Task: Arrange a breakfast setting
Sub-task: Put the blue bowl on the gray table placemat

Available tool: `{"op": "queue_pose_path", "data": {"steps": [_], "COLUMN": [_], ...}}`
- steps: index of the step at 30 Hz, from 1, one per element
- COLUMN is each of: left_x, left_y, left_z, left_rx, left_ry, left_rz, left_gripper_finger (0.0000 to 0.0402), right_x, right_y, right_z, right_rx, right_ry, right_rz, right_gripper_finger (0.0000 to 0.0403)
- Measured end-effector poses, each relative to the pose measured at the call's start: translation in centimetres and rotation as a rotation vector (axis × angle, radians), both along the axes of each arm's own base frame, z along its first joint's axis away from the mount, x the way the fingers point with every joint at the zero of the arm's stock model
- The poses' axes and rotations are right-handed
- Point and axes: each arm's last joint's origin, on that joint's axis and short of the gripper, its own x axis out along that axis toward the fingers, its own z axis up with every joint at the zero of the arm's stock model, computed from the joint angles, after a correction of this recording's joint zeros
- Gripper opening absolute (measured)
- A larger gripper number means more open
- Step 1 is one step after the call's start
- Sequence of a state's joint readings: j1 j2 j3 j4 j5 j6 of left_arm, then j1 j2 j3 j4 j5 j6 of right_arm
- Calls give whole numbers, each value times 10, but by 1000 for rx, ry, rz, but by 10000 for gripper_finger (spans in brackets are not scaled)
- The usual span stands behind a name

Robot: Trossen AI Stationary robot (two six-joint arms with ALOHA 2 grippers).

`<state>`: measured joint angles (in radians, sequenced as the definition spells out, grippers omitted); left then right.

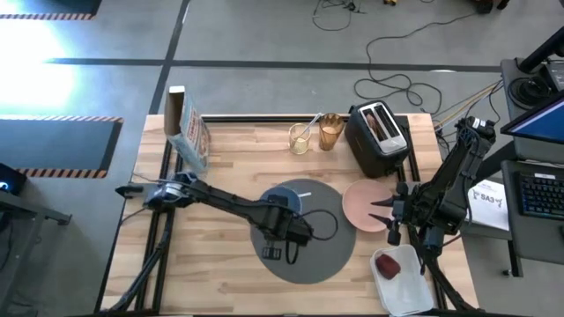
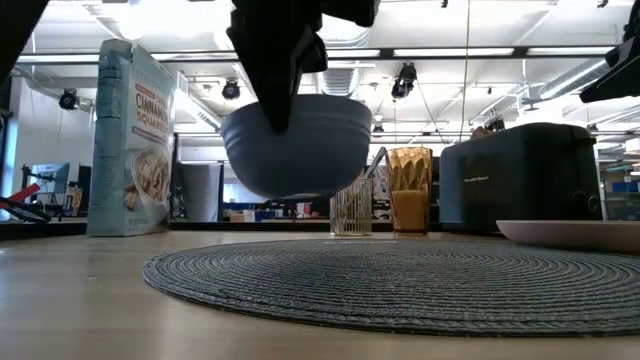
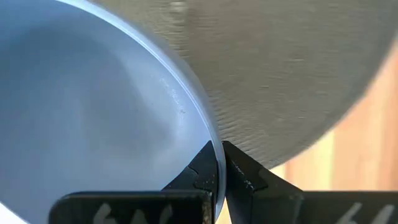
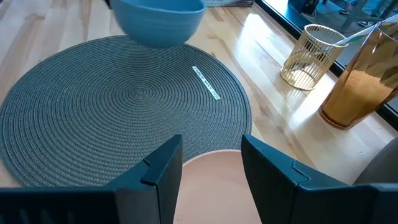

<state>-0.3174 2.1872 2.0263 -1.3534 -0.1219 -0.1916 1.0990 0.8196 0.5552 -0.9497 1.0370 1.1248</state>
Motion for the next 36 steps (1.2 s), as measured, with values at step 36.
{"op": "queue_pose_path", "data": {"steps": [36], "left_x": [1], "left_y": [-20], "left_z": [-12], "left_rx": [-94], "left_ry": [-71], "left_rz": [19], "left_gripper_finger": [154], "right_x": [0], "right_y": [0], "right_z": [0], "right_rx": [6], "right_ry": [-3], "right_rz": [0], "right_gripper_finger": [155]}}
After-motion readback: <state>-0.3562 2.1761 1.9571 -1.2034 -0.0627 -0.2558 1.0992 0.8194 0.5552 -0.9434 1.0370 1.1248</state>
